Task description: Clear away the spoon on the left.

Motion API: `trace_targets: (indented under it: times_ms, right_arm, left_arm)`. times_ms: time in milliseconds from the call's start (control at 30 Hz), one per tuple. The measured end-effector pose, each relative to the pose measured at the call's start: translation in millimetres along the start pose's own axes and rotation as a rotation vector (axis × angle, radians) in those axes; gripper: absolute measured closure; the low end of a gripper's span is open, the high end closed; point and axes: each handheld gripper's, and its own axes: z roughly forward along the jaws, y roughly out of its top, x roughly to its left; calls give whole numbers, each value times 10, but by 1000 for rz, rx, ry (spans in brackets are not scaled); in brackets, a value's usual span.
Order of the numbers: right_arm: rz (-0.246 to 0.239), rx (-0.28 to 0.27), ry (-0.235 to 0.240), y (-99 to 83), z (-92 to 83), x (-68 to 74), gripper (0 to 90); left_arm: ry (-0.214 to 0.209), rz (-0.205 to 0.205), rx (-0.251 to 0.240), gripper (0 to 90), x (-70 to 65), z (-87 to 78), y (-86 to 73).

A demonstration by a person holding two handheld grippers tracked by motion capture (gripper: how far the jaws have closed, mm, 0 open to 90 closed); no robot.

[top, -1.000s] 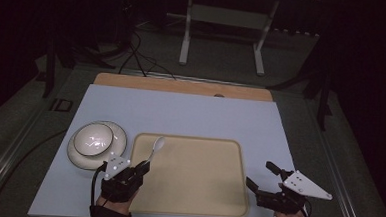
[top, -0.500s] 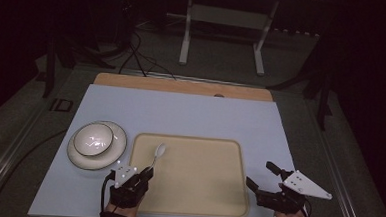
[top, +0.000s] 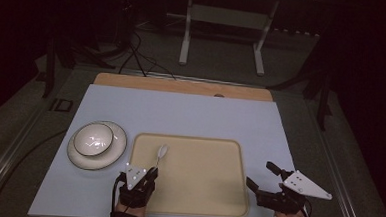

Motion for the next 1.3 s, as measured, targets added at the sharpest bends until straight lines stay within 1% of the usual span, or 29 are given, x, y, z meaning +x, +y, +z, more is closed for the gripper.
trace_targets:
  times_ms: [67,133,167,200,267,300,367,433,500,533,567,700,733,767,833,867,900,933,967,1067,1100,1200,1233,1300]
  right_arm:
    - [2,0,0,-1,-1,-5,132]
    - [4,-1,-1,-2,-5,-9,131]
    - [4,-1,-1,-2,-5,-9,131]
    - [3,-1,-2,-3,-5,-9,132]
    - [3,3,-2,-5,-2,-10,132]
    - [3,4,0,-6,1,-12,131]
    - [5,5,1,-8,2,-15,132]
    - [6,5,1,-8,4,-16,132]
    - [8,8,-2,-10,9,-17,132]
    - [8,8,-2,-10,9,-17,132]
    - [10,10,-3,-11,13,-19,132]
    - [13,10,-2,-14,12,-21,131]
    - [14,10,-2,-14,12,-23,131]
    - [16,11,-3,-15,13,-25,131]
    - [17,12,-3,-17,15,-27,132]
    - [17,12,-3,-17,15,-27,132]
    - [20,13,-1,-18,16,-28,131]
    - [21,14,-1,-18,17,-29,131]
    - [21,15,0,-18,19,-30,131]
    - [21,16,1,-19,23,-29,131]
    - [22,20,7,-21,29,-28,132]
    - [23,19,6,-23,30,-31,131]
    - [24,18,5,-23,30,-33,131]
    - [24,17,4,-23,28,-36,131]
  left_arm:
    - [4,-10,3,857,-1,22,-20]
    - [-4,-16,9,857,-4,46,-38]
    - [2,-14,8,857,-9,49,-41]
    - [3,-6,18,857,-16,57,-40]
    - [0,-12,25,855,-19,60,-48]
    - [-1,-9,37,855,-24,67,-56]
    - [-3,-18,49,854,-21,70,-75]
    - [8,-9,56,853,-27,76,-95]
    - [13,-1,75,852,-42,101,-132]
    - [13,-1,75,851,-42,101,-132]
    - [13,7,85,851,-46,112,-143]
    - [4,10,125,849,-69,143,-194]
    - [4,10,125,848,-69,143,-194]
    - [3,21,137,847,-82,148,-199]
    - [1,15,152,847,-96,160,-217]
    - [5,23,163,847,-101,164,-226]
    - [9,23,164,842,-100,164,-229]
    - [3,16,176,841,-97,174,-229]
    - [5,21,185,840,-100,180,-230]
    - [4,29,190,839,-116,193,-237]
    - [8,28,191,796,-116,197,-240]
    - [16,33,191,796,-114,199,-234]
    - [14,27,190,796,-109,200,-235]
    - [15,29,190,795,-112,199,-235]
